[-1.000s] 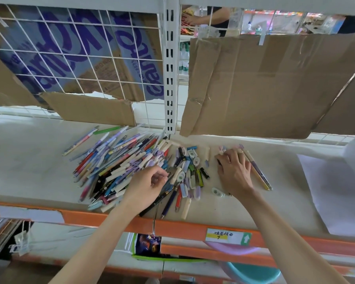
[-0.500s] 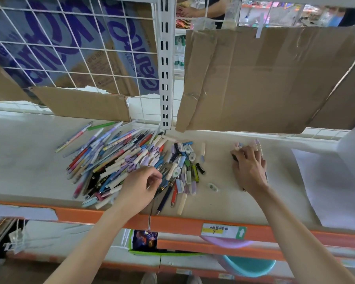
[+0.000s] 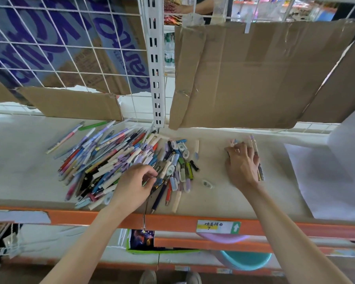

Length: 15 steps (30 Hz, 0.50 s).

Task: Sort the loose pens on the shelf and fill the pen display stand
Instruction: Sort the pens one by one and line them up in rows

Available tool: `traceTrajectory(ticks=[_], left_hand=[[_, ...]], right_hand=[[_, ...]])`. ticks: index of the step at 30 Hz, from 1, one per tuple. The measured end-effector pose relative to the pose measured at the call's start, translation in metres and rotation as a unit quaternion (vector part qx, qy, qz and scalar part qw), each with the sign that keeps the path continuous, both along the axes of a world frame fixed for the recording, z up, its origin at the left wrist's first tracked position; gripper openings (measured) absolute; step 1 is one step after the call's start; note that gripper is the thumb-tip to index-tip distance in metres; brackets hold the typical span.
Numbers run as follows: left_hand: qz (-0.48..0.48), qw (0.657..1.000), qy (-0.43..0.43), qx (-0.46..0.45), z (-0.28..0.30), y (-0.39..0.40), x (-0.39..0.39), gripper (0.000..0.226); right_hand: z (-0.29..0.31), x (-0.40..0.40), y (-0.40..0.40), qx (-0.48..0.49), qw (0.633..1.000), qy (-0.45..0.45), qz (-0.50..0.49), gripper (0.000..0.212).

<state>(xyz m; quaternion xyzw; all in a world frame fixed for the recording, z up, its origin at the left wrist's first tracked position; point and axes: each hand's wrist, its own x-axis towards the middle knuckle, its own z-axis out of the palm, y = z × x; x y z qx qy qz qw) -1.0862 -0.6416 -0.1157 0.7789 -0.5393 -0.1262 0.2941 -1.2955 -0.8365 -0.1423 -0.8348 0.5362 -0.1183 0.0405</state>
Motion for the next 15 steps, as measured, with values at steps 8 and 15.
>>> traceTrajectory(ticks=[8, 15], left_hand=[[0.016, 0.996, -0.084, 0.019, -0.003, 0.006, 0.009, 0.008], [0.011, 0.975, -0.167, 0.146, -0.008, 0.011, 0.002, 0.022]], right_hand=[[0.021, 0.033, 0.057, 0.054, 0.954, -0.172, 0.239, 0.011], [0.02, 0.048, 0.074, 0.082, 0.939, -0.189, 0.275, 0.011]])
